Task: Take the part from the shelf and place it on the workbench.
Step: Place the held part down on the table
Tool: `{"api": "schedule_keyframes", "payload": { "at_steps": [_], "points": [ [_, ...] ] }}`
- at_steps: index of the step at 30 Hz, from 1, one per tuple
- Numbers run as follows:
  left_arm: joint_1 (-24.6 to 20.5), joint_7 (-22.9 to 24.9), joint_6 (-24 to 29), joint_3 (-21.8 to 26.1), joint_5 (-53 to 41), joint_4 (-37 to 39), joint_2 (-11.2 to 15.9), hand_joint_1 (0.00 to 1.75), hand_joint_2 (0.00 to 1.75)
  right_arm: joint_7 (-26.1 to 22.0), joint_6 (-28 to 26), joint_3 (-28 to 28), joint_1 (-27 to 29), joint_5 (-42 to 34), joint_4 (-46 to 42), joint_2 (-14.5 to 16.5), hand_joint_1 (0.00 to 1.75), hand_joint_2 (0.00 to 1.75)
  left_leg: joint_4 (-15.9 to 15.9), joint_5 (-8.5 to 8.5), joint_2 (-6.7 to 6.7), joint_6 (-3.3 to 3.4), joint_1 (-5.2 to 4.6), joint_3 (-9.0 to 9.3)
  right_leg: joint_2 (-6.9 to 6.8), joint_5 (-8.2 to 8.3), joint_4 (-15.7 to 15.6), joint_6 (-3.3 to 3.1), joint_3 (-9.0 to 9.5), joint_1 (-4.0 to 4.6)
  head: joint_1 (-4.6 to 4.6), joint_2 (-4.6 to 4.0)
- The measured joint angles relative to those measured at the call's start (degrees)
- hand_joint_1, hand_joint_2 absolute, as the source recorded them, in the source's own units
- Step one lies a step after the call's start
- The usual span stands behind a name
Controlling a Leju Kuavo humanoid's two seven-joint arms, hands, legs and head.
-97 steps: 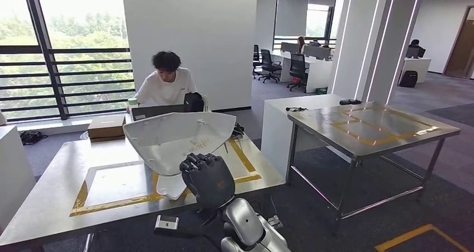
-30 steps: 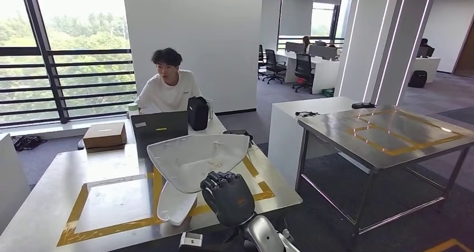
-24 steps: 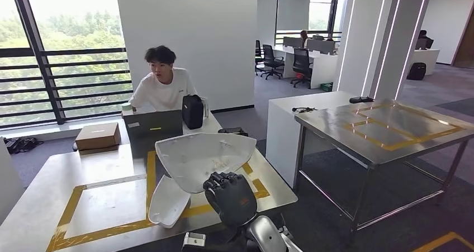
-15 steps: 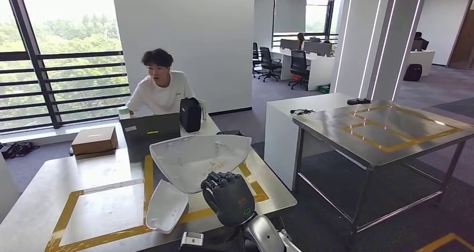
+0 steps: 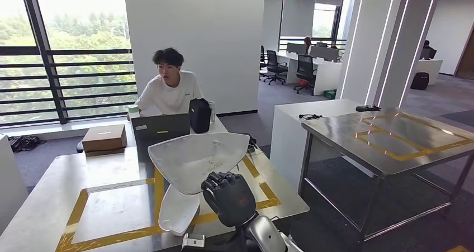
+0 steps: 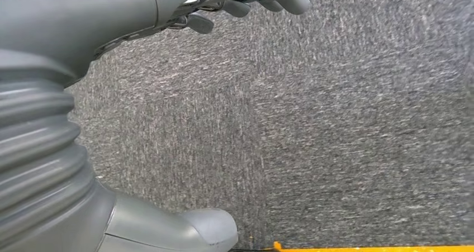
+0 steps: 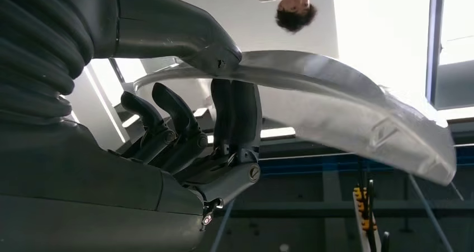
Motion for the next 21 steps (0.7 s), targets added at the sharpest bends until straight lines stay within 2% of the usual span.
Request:
{"api": "schedule_keyframes", "payload": {
  "at_steps": [1,2,3,5,6,7,9,10,11,12,13,14,15,16,17,20,21],
  "points": [
    [0.0,0.0,0.0,0.0,0.0,0.0,0.0,0.0,1.75,0.0,0.0,0.1,-0.1,0.0,0.1,0.0,1.59,1.75,0.0,-0.18,-0.02,-0.29,-0.05,0.05,-0.01,0.79,-2.7,-0.34,1.16,0.18,-0.05,0.0],
    [0.0,-0.1,0.0,0.0,0.0,0.0,0.0,0.0,1.75,0.0,-0.1,0.1,-0.2,0.0,0.1,0.0,1.59,1.75,0.0,-0.31,-0.03,-0.61,-0.08,0.02,-0.01,0.83,-3.9,-0.63,1.68,0.37,-0.08,0.0],
    [0.0,-0.1,0.0,0.0,0.0,0.0,0.0,0.0,1.75,0.0,-0.2,0.2,-0.2,0.0,0.1,0.0,1.59,1.75,-0.1,-0.39,-0.03,-0.97,-0.1,0.05,0.02,0.57,-4.2,-0.86,1.85,0.52,-0.11,0.0],
    [0.1,-0.3,0.0,0.1,0.1,0.0,0.0,0.0,1.75,-0.1,-0.5,0.3,0.0,0.0,0.1,0.0,1.59,1.75,0.0,-0.7,0.05,-1.6,-0.08,0.1,0.07,0.58,-4.6,-1.34,2.27,0.22,-0.12,0.0],
    [0.2,-0.4,0.0,0.1,0.2,0.0,0.0,0.0,1.75,-0.2,-0.5,0.3,0.0,0.0,0.2,0.0,1.59,1.75,1.1,-1.37,0.11,-1.87,-0.09,-0.35,0.06,0.56,-4.8,-1.64,2.63,0.02,-0.19,0.0],
    [0.2,-0.5,0.0,0.2,0.3,0.0,0.0,0.0,1.75,-0.3,-0.5,0.4,0.1,0.0,0.2,0.0,1.59,1.75,3.4,-2.52,0.16,-2.12,-0.09,-1.43,0.03,0.51,-5.0,-1.94,3.01,-0.19,-0.29,0.0],
    [0.4,-0.7,0.0,0.4,0.5,0.0,0.1,0.0,1.75,-0.4,-0.3,0.5,0.4,0.1,0.2,0.0,1.59,1.75,10.8,-5.52,0.23,-2.48,-0.01,-5.3,0.01,0.13,-5.0,-2.35,3.45,-0.21,-0.46,0.0],
    [0.6,-0.7,0.0,0.6,0.6,0.0,0.1,0.0,1.75,-0.4,-0.2,0.5,0.6,0.1,0.2,0.0,1.59,1.75,14.0,-6.36,0.23,-2.61,0.01,-7.28,0.04,-0.09,-4.9,-2.43,3.61,-0.21,-0.5,0.0],
    [0.8,-0.7,-0.1,0.7,0.6,0.0,0.1,0.0,1.75,-0.4,-0.2,0.6,0.8,0.1,0.2,0.0,1.59,1.75,15.7,-6.22,0.24,-2.69,0.01,-8.54,0.08,-0.35,-4.8,-2.42,3.81,-0.21,-0.51,0.0],
    [1.0,-0.7,-0.1,0.9,0.7,0.0,0.1,0.0,1.75,-0.4,-0.1,0.7,0.9,0.1,0.2,0.0,1.59,1.75,15.1,-4.89,0.25,-2.72,0.02,-8.66,0.13,-0.67,-4.7,-2.33,4.07,-0.24,-0.53,0.0],
    [1.1,-0.7,-0.2,1.0,0.7,0.0,0.1,0.0,1.75,-0.4,0.0,0.8,1.0,0.0,0.2,0.0,1.59,1.75,12.4,-2.7,0.27,-2.69,0.04,-7.73,0.16,-1.03,-4.5,-2.2,4.41,-0.27,-0.56,0.0],
    [1.2,-0.7,-0.3,1.1,0.8,0.0,0.1,0.0,1.75,-0.5,0.1,0.9,0.9,0.0,0.1,0.0,1.59,1.75,8.3,-0.39,0.31,-2.61,0.05,-6.11,0.17,-1.44,-4.3,-1.98,4.74,-0.29,-0.58,0.0],
    [1.2,-0.6,-0.4,1.2,0.9,0.1,0.2,0.0,1.75,-0.5,0.3,1.0,0.9,-0.1,0.1,0.0,1.59,1.75,4.6,1.2,0.33,-2.51,0.02,-4.41,0.17,-1.83,-4.1,-1.71,4.96,-0.18,-0.63,0.0],
    [1.3,-0.5,-0.5,1.3,1.1,0.1,0.2,0.0,1.75,-0.3,0.3,1.1,0.8,-0.2,0.1,0.0,1.59,1.75,2.0,2.02,0.33,-2.25,0.01,-3.24,0.19,-2.13,-3.9,-1.43,5.02,-0.07,-0.6,0.0],
    [1.4,-0.5,-0.6,1.4,1.3,0.1,0.2,0.0,1.75,-0.1,0.4,1.2,0.8,-0.3,0.1,0.0,1.59,1.75,0.7,2.1,0.31,-1.93,-0.05,-2.66,0.22,-2.33,-3.8,-1.15,4.98,0.05,-0.54,0.0],
    [1.8,-0.5,-0.7,2.1,2.1,0.2,0.1,0.0,1.75,0.8,0.4,1.4,0.8,-0.4,-0.2,0.0,1.59,1.75,0.5,1.69,0.22,-0.79,-0.11,-2.42,0.24,-2.76,-3.7,-0.33,5.0,0.07,-0.39,0.0],
    [1.9,-0.5,-0.7,2.4,2.2,0.2,0.1,0.0,1.75,0.9,0.4,1.5,0.8,-0.5,-0.3,-0.1,1.59,1.75,0.4,1.6,0.22,-0.41,-0.02,-2.25,0.18,-3.35,-2.8,0.0,4.67,0.03,-0.34,0.0]
  ]
}}
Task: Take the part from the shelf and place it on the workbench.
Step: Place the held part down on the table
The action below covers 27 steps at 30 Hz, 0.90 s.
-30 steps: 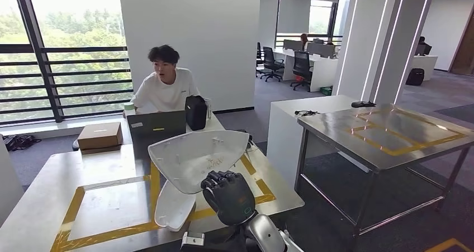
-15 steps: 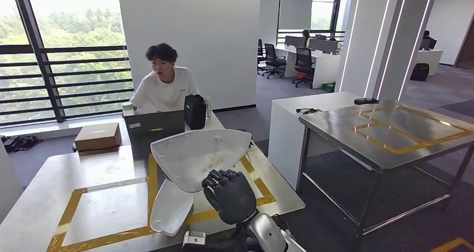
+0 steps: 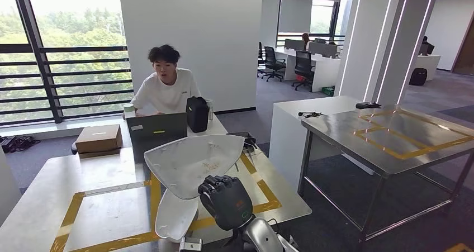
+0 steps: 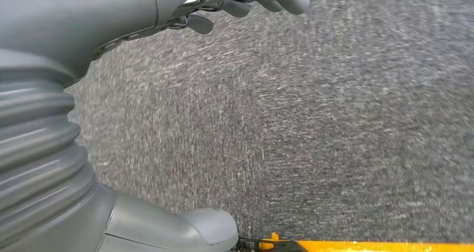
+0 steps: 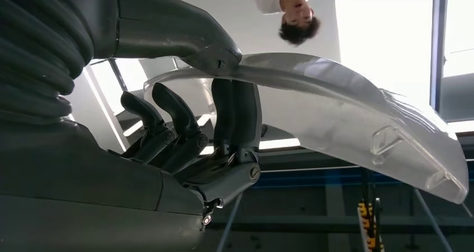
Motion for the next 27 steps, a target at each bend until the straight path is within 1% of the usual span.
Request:
{"api": "schedule_keyframes", "payload": {
  "at_steps": [1,2,3,4,5,6,7,8,9,10,11,13,15,16,17,19,20,21,22,23,24,25,26,27],
  "points": [
    [0.0,0.0,0.0,0.2,0.0,0.0,0.0,0.0,1.75,-0.1,0.0,0.1,-0.1,-0.2,-0.1,-0.1,1.59,1.75,-0.1,-0.08,0.01,0.33,0.12,0.18,-0.06,-1.11,2.1,0.32,-1.03,-0.07,0.06,0.0],
    [0.0,0.0,0.0,0.4,0.0,0.0,0.1,0.0,1.75,-0.4,0.0,0.1,-0.1,-0.3,-0.1,-0.1,1.59,1.75,-0.1,-0.2,0.02,0.61,0.18,0.32,-0.11,-2.6,5.5,0.6,-2.76,-0.16,0.12,0.0],
    [-0.1,-0.1,0.0,0.6,0.0,0.0,0.1,0.0,1.75,-0.7,0.0,0.2,-0.2,-0.6,-0.1,-0.2,1.59,1.75,-0.1,-0.34,0.01,0.79,0.18,0.39,-0.13,-4.18,9.6,0.78,-5.08,-0.22,0.18,0.0],
    [-0.1,-0.1,0.0,0.7,0.0,0.0,0.2,0.0,1.75,-1.0,0.0,0.3,-0.2,-0.8,0.0,-0.3,1.59,1.75,-0.1,-0.45,0.01,0.89,0.16,0.45,-0.13,-5.28,13.4,0.89,-7.4,-0.28,0.19,0.0],
    [-0.1,-0.1,0.0,0.8,0.0,0.0,0.2,0.0,1.75,-1.2,0.0,0.3,-0.2,-0.9,0.2,-0.3,1.59,1.75,-0.1,-0.58,-0.01,0.93,0.15,0.55,-0.13,-5.38,15.6,0.91,-9.03,-0.3,0.2,0.0],
    [-0.1,-0.1,0.0,0.8,0.0,-0.1,0.2,0.0,1.75,-1.4,0.0,0.3,-0.3,-1.1,0.3,-0.3,1.59,1.75,-0.1,-0.73,-0.03,0.91,0.15,0.73,-0.14,-4.33,15.6,0.84,-9.59,-0.31,0.22,0.0],
    [-0.2,-0.1,0.0,0.9,0.0,-0.1,0.2,0.0,1.75,-1.6,0.0,0.3,-0.4,-1.2,0.6,-0.3,1.59,1.75,-0.1,-0.9,-0.06,0.85,0.15,1.02,-0.14,-2.26,13.2,0.67,-8.86,-0.29,0.24,0.0],
    [-0.2,0.0,0.0,0.9,0.0,-0.1,0.2,0.0,1.75,-1.7,-0.1,0.3,-0.6,-1.3,0.8,-0.3,1.59,1.75,-0.1,-1.11,-0.08,0.72,0.15,1.34,-0.15,0.32,9.1,0.39,-7.2,-0.26,0.25,0.0],
    [-0.3,0.0,0.0,0.9,0.0,-0.1,0.2,0.0,1.75,-1.8,-0.2,0.3,-0.9,-1.3,1.0,-0.3,1.59,1.75,-0.1,-1.33,-0.11,0.53,0.09,1.6,-0.17,2.23,4.8,0.08,-5.33,-0.14,0.23,0.0],
    [-0.4,0.0,0.0,0.9,0.0,-0.1,0.2,0.0,1.75,-1.9,-0.2,0.4,-1.1,-1.4,1.2,-0.3,1.59,1.75,0.0,-1.53,-0.13,0.28,0.01,1.73,-0.19,3.41,1.5,-0.21,-3.81,0.0,0.22,0.0],
    [-0.5,0.0,0.0,0.9,0.0,-0.1,0.2,0.0,1.75,-2.0,-0.2,0.4,-1.4,-1.4,1.4,-0.3,1.59,1.75,0.0,-1.69,-0.14,-0.02,-0.04,1.77,-0.2,3.78,-0.4,-0.43,-2.95,0.16,0.2,0.0],
    [-0.6,0.0,0.0,0.9,0.0,-0.1,0.2,0.0,1.75,-2.1,-0.1,0.5,-1.6,-1.5,1.8,-0.2,1.59,1.75,-0.2,-1.83,-0.12,-0.68,-0.04,1.87,-0.17,3.47,-1.1,-0.83,-2.62,0.38,0.14,0.0],
    [-0.6,-0.1,0.0,1.0,0.0,-0.1,0.2,0.0,1.75,-2.3,0.0,0.5,-1.9,-1.5,2.1,-0.2,1.59,1.75,0.1,-2.21,-0.02,-1.33,-0.01,1.8,-0.16,3.52,-1.4,-1.41,-2.16,0.07,0.1,0.0],
    [-0.7,-0.1,0.0,1.0,0.0,-0.1,0.2,0.0,1.75,-2.3,0.0,0.5,-2.2,-1.6,2.3,-0.1,1.59,1.75,1.5,-2.99,0.01,-1.59,-0.02,1.17,-0.17,3.53,-1.7,-1.73,-1.86,-0.14,0.04,0.0],
    [-0.7,-0.2,0.0,1.1,0.0,-0.1,0.2,0.0,1.75,-2.4,0.1,0.6,-2.5,-1.7,2.5,-0.1,1.59,1.75,4.0,-4.21,0.04,-1.79,0.0,-0.13,-0.19,3.49,-1.8,-1.99,-1.6,-0.29,-0.04,0.0],
    [-0.7,-0.2,0.0,1.3,0.1,-0.1,0.2,0.0,1.75,-2.5,0.1,0.6,-2.9,-1.8,2.9,0.0,1.59,1.75,11.6,-7.2,0.05,-2.05,0.03,-4.26,-0.2,3.18,-1.8,-2.35,-1.36,-0.26,-0.18,0.0],
    [-0.6,-0.2,0.0,1.4,0.1,-0.1,0.2,0.0,1.75,-2.6,0.1,0.7,-2.8,-1.8,3.1,0.0,1.59,1.75,14.5,-7.83,0.06,-2.11,0.04,-6.07,-0.19,3.02,-1.8,-2.4,-1.22,-0.24,-0.2,0.0],
    [-0.6,-0.2,0.0,1.5,0.1,-0.1,0.2,0.0,1.75,-2.6,0.1,0.8,-2.7,-1.9,3.2,0.0,1.59,1.75,15.6,-7.38,0.06,-2.13,0.03,-6.98,-0.17,2.83,-1.8,-2.39,-1.03,-0.24,-0.22,0.0],
    [-0.5,-0.2,0.0,1.6,0.2,-0.1,0.2,0.0,1.75,-2.7,0.1,0.9,-2.7,-2.0,3.2,0.0,1.59,1.75,14.4,-5.82,0.07,-2.11,0.04,-6.68,-0.14,2.62,-1.7,-2.31,-0.77,-0.26,-0.24,0.0],
    [-0.5,-0.2,0.0,1.6,0.3,-0.1,0.3,0.0,1.75,-2.8,0.1,1.0,-2.7,-2.1,3.2,0.0,1.59,1.75,11.0,-3.52,0.09,-2.04,0.05,-5.28,-0.12,2.36,-1.6,-2.16,-0.42,-0.3,-0.26,0.0],
    [-0.5,-0.1,0.0,1.6,0.3,-0.1,0.3,0.0,1.75,-2.9,0.1,1.1,-2.9,-2.2,3.3,0.1,1.59,1.75,6.9,-1.48,0.11,-1.94,0.04,-3.47,-0.11,2.05,-1.6,-1.93,-0.12,-0.3,-0.27,0.0],
    [-0.5,-0.1,-0.1,1.7,0.4,-0.1,0.3,0.0,1.75,-2.9,0.1,1.2,-3.0,-2.3,3.3,0.1,1.59,1.75,3.4,-0.17,0.1,-1.75,0.01,-1.76,-0.06,1.72,-1.4,-1.64,0.05,-0.21,-0.32,0.0],
    [-0.6,-0.1,-0.2,1.7,0.5,0.0,0.4,0.0,1.75,-2.8,0.1,1.3,-3.2,-2.3,3.4,0.2,1.59,1.75,1.0,0.43,0.09,-1.5,-0.03,-0.62,-0.02,1.46,-1.2,-1.36,0.11,-0.11,-0.27,0.0],
    [-0.6,0.0,-0.3,1.8,0.5,0.0,0.4,0.0,1.75,-2.7,0.1,1.4,-3.4,-2.4,3.6,0.3,1.59,1.75,0.1,0.3,0.06,-1.2,-0.11,-0.14,0.02,1.28,-1.1,-1.1,0.09,0.0,-0.22,0.0]
  ]
}}
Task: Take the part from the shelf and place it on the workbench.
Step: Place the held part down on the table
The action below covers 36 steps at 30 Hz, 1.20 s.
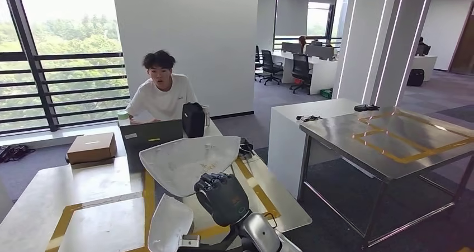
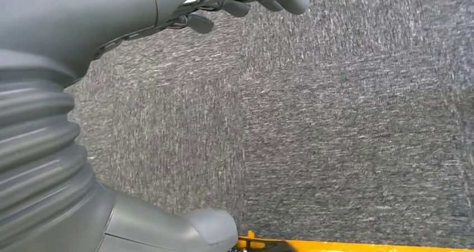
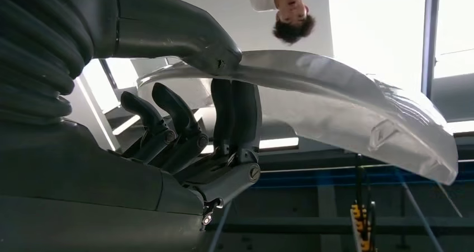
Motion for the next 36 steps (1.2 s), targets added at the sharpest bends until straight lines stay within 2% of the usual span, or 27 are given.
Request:
{"api": "schedule_keyframes", "payload": {
  "at_steps": [3,4,5,7,8,9,10,11,12,13,14,16,19,21,23,24,25,26,27,29,30,34,35,36],
  "points": [
    [-0.1,0.1,-0.1,0.1,0.0,0.0,-0.1,0.0,1.75,0.5,-0.3,0.3,-0.3,-0.1,0.4,0.5,1.59,1.75,-0.2,-0.31,-0.07,1.09,0.01,0.32,-0.03,-0.56,0.3,0.87,-0.04,-0.02,0.17,0.0],
    [-0.2,0.1,-0.1,0.1,0.0,0.0,-0.2,0.0,1.75,0.7,-0.6,0.4,-0.3,-0.1,0.5,0.6,1.59,1.75,-0.3,-0.38,-0.08,1.44,0.11,0.46,-0.08,-1.3,1.6,1.21,-0.55,-0.08,0.22,0.0],
    [-0.2,0.2,-0.1,0.1,0.0,0.0,-0.2,0.0,1.75,0.9,-0.8,0.4,-0.3,-0.1,0.6,0.6,1.59,1.75,-0.3,-0.45,-0.07,1.74,0.23,0.6,-0.13,-2.57,4.1,1.52,-1.82,-0.15,0.3,0.0],
    [-0.3,0.2,-0.1,0.1,-0.1,0.0,-0.3,0.0,1.75,1.3,-1.3,0.6,0.0,-0.1,0.9,0.7,1.59,1.75,-0.3,-0.7,-0.09,2.09,0.24,0.75,-0.18,-5.69,12.0,1.88,-6.06,-0.25,0.42,0.0],
    [-0.3,0.2,-0.1,0.1,-0.2,0.0,-0.3,0.0,1.75,1.4,-1.4,0.7,0.3,-0.1,1.1,0.7,1.59,1.75,-0.3,-0.83,-0.11,2.17,0.23,0.85,-0.18,-6.55,15.4,1.95,-8.15,-0.28,0.46,0.0],
    [-0.3,0.3,-0.1,0.1,-0.3,0.0,-0.3,0.0,1.75,1.5,-1.5,0.8,0.6,-0.1,1.2,0.7,1.59,1.75,-0.3,-0.97,-0.13,2.2,0.22,0.99,-0.18,-6.32,16.9,1.91,-9.37,-0.28,0.48,0.0],
    [-0.3,0.4,-0.1,0.1,-0.4,0.0,-0.3,0.0,1.75,1.5,-1.6,0.8,0.9,-0.1,1.3,0.7,1.59,1.75,-0.3,-1.13,-0.15,2.16,0.21,1.22,-0.18,-4.95,16.0,1.77,-9.44,-0.27,0.51,0.0],
    [-0.3,0.4,-0.1,0.1,-0.5,0.0,-0.3,0.0,1.75,1.6,-1.7,0.9,1.0,-0.1,1.4,0.7,1.59,1.75,-0.3,-1.33,-0.16,2.09,0.18,1.53,-0.18,-2.66,12.9,1.51,-8.31,-0.23,0.52,0.0],
    [-0.3,0.4,-0.1,0.1,-0.5,0.0,-0.3,0.0,1.75,1.6,-1.7,0.9,1.0,-0.1,1.5,0.6,1.59,1.75,-0.3,-1.55,-0.17,1.97,0.16,1.85,-0.2,-0.2,8.5,1.14,-6.52,-0.14,0.53,0.0],
    [-0.3,0.5,0.0,0.1,-0.6,0.0,-0.4,0.0,1.75,1.6,-1.8,0.9,1.0,0.0,1.5,0.6,1.59,1.75,-0.3,-1.79,-0.16,1.75,0.06,2.09,-0.23,1.48,4.5,0.75,-4.75,0.05,0.49,0.0],
    [-0.3,0.5,0.0,0.1,-0.6,0.0,-0.4,0.0,1.75,1.6,-1.8,0.9,0.9,0.0,1.5,0.6,1.59,1.75,-0.3,-1.98,-0.15,1.5,0.0,2.22,-0.25,2.44,1.5,0.44,-3.41,0.24,0.47,0.0],
    [-0.3,0.5,0.0,0.1,-0.6,0.0,-0.4,0.0,1.75,1.6,-1.8,0.9,0.9,0.1,1.6,0.6,1.59,1.75,-0.4,-2.18,-0.12,0.85,-0.04,2.28,-0.22,2.26,-0.1,0.05,-2.59,0.57,0.4,0.0],
    [-0.3,0.4,0.0,0.1,-0.6,-0.1,-0.4,0.0,1.75,1.7,-1.9,0.9,0.8,0.1,1.5,0.6,1.59,1.75,0.5,-2.99,-0.03,-0.14,-0.07,2.18,-0.15,2.38,-0.9,-0.66,-1.65,0.13,0.33,0.0],
    [-0.3,0.4,0.0,0.1,-0.6,-0.1,-0.4,0.0,1.75,1.7,-1.9,0.9,0.8,0.1,1.5,0.6,1.59,1.75,5.6,-5.44,-0.01,-0.66,0.03,-0.31,-0.21,2.28,-1.4,-1.23,-0.9,-0.19,0.16,0.0],
    [-0.3,0.6,0.0,0.1,-0.6,-0.1,-0.4,0.0,1.75,1.7,-1.8,0.9,1.0,0.1,1.6,0.6,1.59,1.75,12.9,-8.03,0.01,-1.13,0.12,-4.45,-0.22,1.93,-1.4,-1.51,-0.62,-0.22,0.03,0.0],
    [-0.2,0.8,0.0,0.1,-0.6,-0.1,-0.4,0.0,1.75,1.7,-1.7,0.9,1.2,0.1,1.6,0.6,1.59,1.75,14.9,-8.14,0.01,-1.28,0.14,-5.81,-0.2,1.73,-1.3,-1.5,-0.5,-0.22,0.02,0.0],
    [-0.2,0.9,0.0,0.1,-0.7,-0.1,-0.4,0.0,1.75,1.7,-1.6,0.9,1.3,0.1,1.6,0.6,1.59,1.75,14.9,-7.18,0.02,-1.38,0.17,-6.16,-0.16,1.51,-1.2,-1.42,-0.35,-0.24,0.0,0.0],
    [-0.2,0.9,0.0,0.1,-0.7,-0.1,-0.4,0.0,1.75,1.7,-1.5,0.9,1.4,0.1,1.5,0.6,1.59,1.75,12.5,-5.26,0.03,-1.41,0.22,-5.32,-0.13,1.25,-1.0,-1.27,-0.16,-0.28,-0.03,0.0],
    [-0.2,1.0,0.0,0.1,-0.7,-0.1,-0.4,0.0,1.75,1.7,-1.4,0.9,1.5,0.2,1.5,0.6,1.59,1.75,8.7,-2.95,0.06,-1.38,0.27,-3.64,-0.11,0.91,-0.7,-1.06,0.04,-0.33,-0.04,0.0],
    [-0.3,1.0,0.0,0.1,-0.7,0.0,-0.5,0.0,1.75,1.7,-1.0,0.9,1.5,0.2,1.5,0.6,1.59,1.75,2.0,-0.47,0.06,-0.99,0.24,-0.36,-0.06,0.18,-0.1,-0.44,0.18,-0.16,-0.05,0.0],
    [-0.3,1.1,0.0,0.1,-0.7,0.0,-0.5,0.0,1.75,1.7,-0.8,0.9,1.4,0.3,1.5,0.6,1.59,1.75,0.5,-0.29,0.04,-0.61,0.18,0.43,-0.03,-0.06,0.1,-0.13,0.17,-0.05,0.01,0.0],
    [-0.2,1.2,0.0,0.2,-0.7,0.0,-0.8,0.0,1.75,1.7,-0.1,0.9,1.0,0.4,1.5,0.7,1.59,1.75,-0.2,-0.7,-0.06,1.14,0.15,0.86,-0.08,-0.9,0.9,1.17,-0.12,-0.13,0.25,0.0],
    [-0.3,1.3,0.0,0.2,-0.8,0.0,-0.9,0.0,1.75,1.8,-0.1,0.9,0.7,0.5,1.5,0.7,1.59,1.75,-0.3,-0.72,-0.05,1.48,0.28,1.01,-0.12,-1.89,2.7,1.49,-1.0,-0.2,0.3,0.0],
    [-0.3,1.3,0.0,0.2,-0.8,0.0,-0.9,0.0,1.75,1.9,0.0,0.9,0.7,0.5,1.5,0.7,1.59,1.75,-0.4,-0.81,-0.03,1.74,0.35,1.12,-0.16,-3.33,5.9,1.76,-2.62,-0.29,0.36,0.0]
  ]
}}
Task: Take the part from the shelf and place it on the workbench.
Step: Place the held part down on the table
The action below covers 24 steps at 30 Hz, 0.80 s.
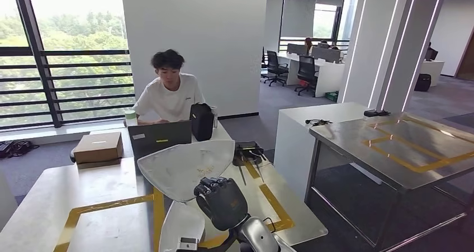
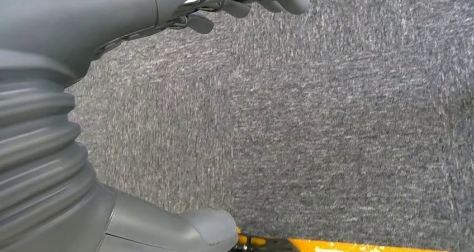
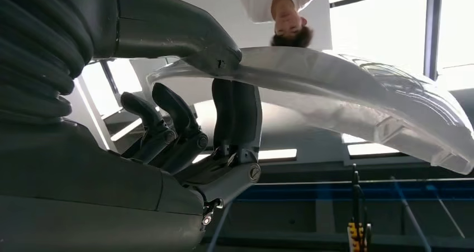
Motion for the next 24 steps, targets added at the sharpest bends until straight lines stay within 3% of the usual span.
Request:
{"api": "schedule_keyframes", "payload": {
  "at_steps": [2,3,4,5,7,8,10,13,14,17,18,19,20,22,24],
  "points": [
    [0.0,0.1,0.0,0.0,-0.1,0.0,0.0,0.0,1.75,0.2,0.0,0.0,0.2,0.1,0.0,0.0,1.59,1.75,0.0,-0.24,-0.02,0.29,0.0,0.13,-0.01,-2.87,7.8,0.31,-4.35,-0.11,0.07,0.0],
    [0.0,0.1,-0.1,0.0,-0.2,0.0,0.0,0.0,1.75,0.2,0.0,0.0,0.4,0.1,0.0,0.0,1.59,1.75,0.0,-0.35,-0.04,0.33,-0.01,0.21,-0.01,-3.27,10.4,0.35,-6.08,-0.14,0.09,0.0],
    [0.0,0.1,-0.1,0.0,-0.2,0.0,0.0,0.0,1.75,0.3,0.0,0.0,0.6,0.1,0.0,0.0,1.59,1.75,0.0,-0.48,-0.07,0.32,-0.01,0.37,-0.01,-2.45,10.8,0.29,-6.73,-0.14,0.13,0.0],
    [0.1,0.1,-0.1,0.0,-0.2,0.0,0.0,0.0,1.75,0.3,0.0,0.0,0.6,0.1,0.0,0.0,1.59,1.75,0.0,-0.64,-0.09,0.25,-0.01,0.61,-0.01,-0.64,8.8,0.14,-6.21,-0.13,0.16,0.0],
    [0.0,0.1,-0.1,0.1,-0.3,0.0,0.0,0.0,1.75,0.2,0.0,0.0,0.6,0.1,0.0,0.0,1.59,1.75,0.1,-1.05,-0.12,-0.05,-0.04,1.21,-0.04,3.81,0.6,-0.4,-2.74,-0.03,0.18,0.0],
    [0.0,0.1,-0.1,0.1,-0.3,0.0,0.0,0.0,1.75,0.2,0.1,0.0,0.5,0.1,0.0,0.0,1.59,1.75,0.1,-1.27,-0.12,-0.31,-0.11,1.39,-0.07,5.07,-2.8,-0.67,-1.13,0.12,0.17,0.0],
    [-0.1,0.1,-0.1,0.1,-0.3,0.0,0.0,0.0,1.75,0.2,0.1,0.0,0.4,0.1,0.0,-0.1,1.59,1.75,0.0,-1.56,-0.1,-0.96,-0.18,1.5,-0.07,5.39,-5.7,-1.13,0.22,0.46,0.08,0.0],
    [-0.1,0.1,-0.1,0.1,-0.5,-0.1,0.1,0.0,1.75,0.2,0.1,0.0,0.3,0.0,0.0,-0.1,1.59,1.75,0.2,-2.01,-0.01,-1.95,-0.13,1.5,0.01,5.41,-6.3,-2.0,0.69,0.3,-0.01,0.0],
    [-0.2,0.1,-0.1,0.1,-0.6,-0.1,0.1,0.0,1.75,0.2,0.1,0.0,0.2,-0.1,0.0,0.0,1.59,1.75,1.6,-2.81,0.02,-2.19,-0.14,0.9,0.0,5.43,-6.6,-2.39,1.02,0.13,-0.08,0.0],
    [-0.3,0.1,-0.1,0.1,-0.9,-0.1,0.1,0.0,1.75,0.1,0.0,0.0,0.4,-0.2,0.0,0.1,1.59,1.75,11.8,-7.15,0.03,-2.66,-0.08,-4.36,-0.04,5.07,-6.8,-3.15,1.68,0.07,-0.32,0.0],
    [-0.3,0.2,-0.1,0.1,-1.0,-0.1,0.1,0.0,1.75,0.1,0.0,0.0,0.5,-0.2,0.0,0.1,1.59,1.75,14.8,-7.84,0.04,-2.76,-0.07,-6.13,-0.03,4.9,-6.7,-3.21,1.81,0.1,-0.34,0.0],
    [-0.2,0.2,-0.1,0.1,-1.0,-0.1,0.1,0.0,1.75,0.1,0.0,0.0,0.7,-0.2,0.0,0.1,1.59,1.75,15.9,-7.46,0.04,-2.81,-0.07,-7.04,0.0,4.7,-6.6,-3.19,1.96,0.11,-0.36,0.0],
    [-0.2,0.3,-0.1,0.1,-1.0,-0.1,0.1,0.0,1.75,0.1,0.0,0.0,0.8,-0.2,0.0,0.1,1.59,1.75,14.7,-5.97,0.05,-2.8,-0.06,-6.82,0.03,4.46,-6.5,-3.09,2.17,0.09,-0.38,0.0],
    [-0.3,0.4,-0.1,0.1,-1.1,-0.1,0.1,0.0,1.75,0.1,0.0,0.0,0.8,-0.2,0.0,0.1,1.59,1.75,7.4,-1.62,0.1,-2.63,-0.05,-3.81,0.09,3.86,-6.3,-2.71,2.7,0.05,-0.42,0.0],
    [-0.4,0.5,-0.1,0.1,-1.3,-0.1,0.1,0.0,1.75,-0.1,0.0,0.0,0.7,-0.2,0.0,0.1,1.59,1.75,1.4,0.42,0.11,-2.16,-0.13,-1.1,0.17,3.31,-5.9,-2.11,2.83,0.25,-0.39,0.0]
  ]
}}
